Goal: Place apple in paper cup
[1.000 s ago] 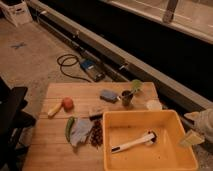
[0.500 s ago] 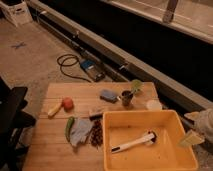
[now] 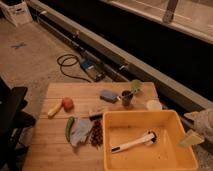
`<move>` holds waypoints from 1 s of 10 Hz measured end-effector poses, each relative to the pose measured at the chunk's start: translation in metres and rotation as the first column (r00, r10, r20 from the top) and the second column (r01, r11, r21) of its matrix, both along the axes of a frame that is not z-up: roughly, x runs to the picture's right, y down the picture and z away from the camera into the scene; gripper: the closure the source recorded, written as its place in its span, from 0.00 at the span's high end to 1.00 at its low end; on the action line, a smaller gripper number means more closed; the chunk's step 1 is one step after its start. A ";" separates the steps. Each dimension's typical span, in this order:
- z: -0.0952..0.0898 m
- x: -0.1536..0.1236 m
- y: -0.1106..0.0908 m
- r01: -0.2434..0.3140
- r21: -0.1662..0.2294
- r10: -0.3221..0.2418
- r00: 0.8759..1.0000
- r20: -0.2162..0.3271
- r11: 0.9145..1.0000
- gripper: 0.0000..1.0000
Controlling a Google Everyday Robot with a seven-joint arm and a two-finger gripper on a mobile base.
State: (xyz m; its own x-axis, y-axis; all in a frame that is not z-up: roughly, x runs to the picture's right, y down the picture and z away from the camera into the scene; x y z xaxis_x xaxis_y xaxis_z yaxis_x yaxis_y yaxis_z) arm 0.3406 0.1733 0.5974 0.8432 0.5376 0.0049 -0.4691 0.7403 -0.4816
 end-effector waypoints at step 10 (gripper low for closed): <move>0.012 -0.164 -0.073 0.237 0.122 -0.254 0.954 0.156 0.964 0.80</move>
State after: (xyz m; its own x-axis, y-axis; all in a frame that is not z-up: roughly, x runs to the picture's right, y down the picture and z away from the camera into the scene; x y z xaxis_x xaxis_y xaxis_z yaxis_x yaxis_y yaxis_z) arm 0.1765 0.1006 0.6089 0.9311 0.3033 0.2025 -0.1849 0.8712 -0.4549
